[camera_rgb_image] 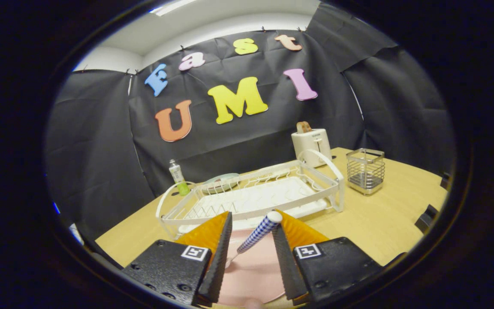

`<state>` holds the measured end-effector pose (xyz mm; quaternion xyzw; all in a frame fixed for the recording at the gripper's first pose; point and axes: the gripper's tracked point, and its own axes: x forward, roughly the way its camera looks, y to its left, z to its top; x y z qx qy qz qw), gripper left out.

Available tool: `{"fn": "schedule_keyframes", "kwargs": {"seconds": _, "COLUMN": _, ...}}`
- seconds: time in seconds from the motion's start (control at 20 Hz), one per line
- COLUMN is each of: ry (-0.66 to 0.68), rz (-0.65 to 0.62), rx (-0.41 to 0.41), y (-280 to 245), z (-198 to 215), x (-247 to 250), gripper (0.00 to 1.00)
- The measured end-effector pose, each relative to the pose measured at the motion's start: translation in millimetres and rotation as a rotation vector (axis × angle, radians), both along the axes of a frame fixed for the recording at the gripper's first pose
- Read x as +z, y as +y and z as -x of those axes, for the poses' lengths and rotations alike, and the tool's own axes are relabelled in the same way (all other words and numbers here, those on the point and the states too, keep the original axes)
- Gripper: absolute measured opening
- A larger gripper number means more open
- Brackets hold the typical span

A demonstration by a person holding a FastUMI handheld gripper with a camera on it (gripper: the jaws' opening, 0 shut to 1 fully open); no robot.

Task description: Take the plate from the dish rack, then take the spoon from the basket and place it into the plate.

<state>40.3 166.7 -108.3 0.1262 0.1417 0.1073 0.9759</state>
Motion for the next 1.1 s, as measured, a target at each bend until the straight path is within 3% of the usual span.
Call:
{"fn": "schedule_keyframes", "kwargs": {"seconds": 0.2, "ry": -0.036, "rz": 0.027, "rx": -0.022, "y": -16, "z": -4, "x": 8, "gripper": 0.72}}
{"fn": "schedule_keyframes", "kwargs": {"seconds": 0.4, "ry": -0.059, "rz": 0.041, "rx": -0.037, "y": -29, "z": -5, "x": 17, "gripper": 0.77}}
{"fn": "schedule_keyframes", "kwargs": {"seconds": 0.5, "ry": -0.07, "rz": 0.057, "rx": -0.037, "y": -34, "z": -5, "x": 21, "gripper": 0.85}}
{"fn": "schedule_keyframes", "kwargs": {"seconds": 0.9, "ry": -0.218, "rz": 0.158, "rx": -0.087, "y": -65, "z": 0, "x": 76, "gripper": 0.99}}
{"fn": "schedule_keyframes", "kwargs": {"seconds": 1.1, "ry": -0.292, "rz": 0.204, "rx": -0.113, "y": -80, "z": 14, "x": 105, "gripper": 1.0}}
